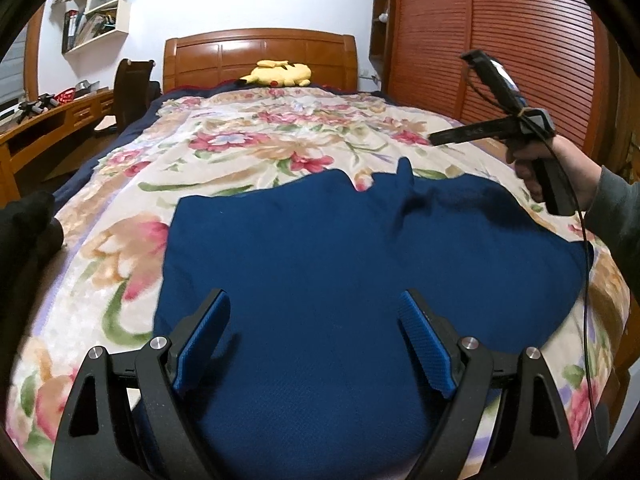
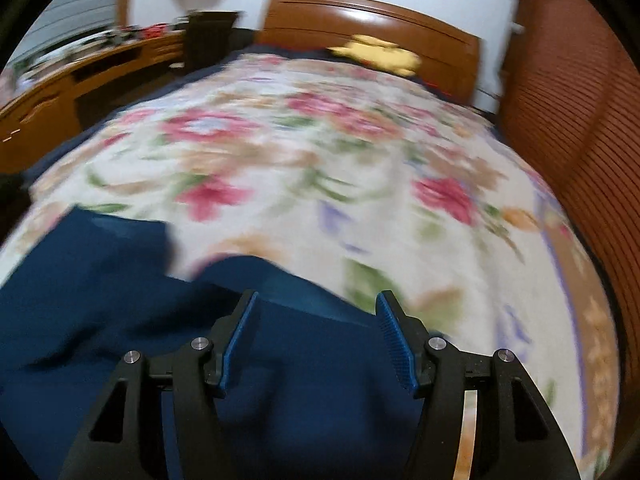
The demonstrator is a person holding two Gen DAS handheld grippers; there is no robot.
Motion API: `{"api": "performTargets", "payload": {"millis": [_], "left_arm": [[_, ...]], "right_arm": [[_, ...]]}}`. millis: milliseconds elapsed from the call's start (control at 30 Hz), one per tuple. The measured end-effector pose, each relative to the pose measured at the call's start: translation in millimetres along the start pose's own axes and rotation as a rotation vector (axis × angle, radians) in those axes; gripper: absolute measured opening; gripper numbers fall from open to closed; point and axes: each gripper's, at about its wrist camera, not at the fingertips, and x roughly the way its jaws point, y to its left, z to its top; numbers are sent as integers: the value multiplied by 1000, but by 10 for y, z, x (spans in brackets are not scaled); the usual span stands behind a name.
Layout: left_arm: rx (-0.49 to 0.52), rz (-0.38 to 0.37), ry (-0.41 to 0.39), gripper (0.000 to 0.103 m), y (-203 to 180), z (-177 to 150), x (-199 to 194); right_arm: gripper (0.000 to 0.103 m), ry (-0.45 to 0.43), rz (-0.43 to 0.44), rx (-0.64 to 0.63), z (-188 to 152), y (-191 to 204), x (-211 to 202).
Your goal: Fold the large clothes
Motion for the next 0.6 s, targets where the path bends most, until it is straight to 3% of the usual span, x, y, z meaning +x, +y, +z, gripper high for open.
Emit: {"api": "performTargets", "payload": {"millis": [233, 400, 467, 600], "left_arm": [[-28, 13, -9, 87, 147, 9, -21], [-30, 14, -5, 87, 214, -6, -26], [-30, 15, 2, 87, 229, -11, -16], [-31, 10, 4, 87, 248, -17, -25]], "right_arm": [[62, 59, 138, -177, 135, 880, 337], [62, 197, 91, -190, 216, 990, 961], [61, 254, 116, -187, 136, 991, 1130], [60, 253, 137, -169, 138, 986, 1264]]}}
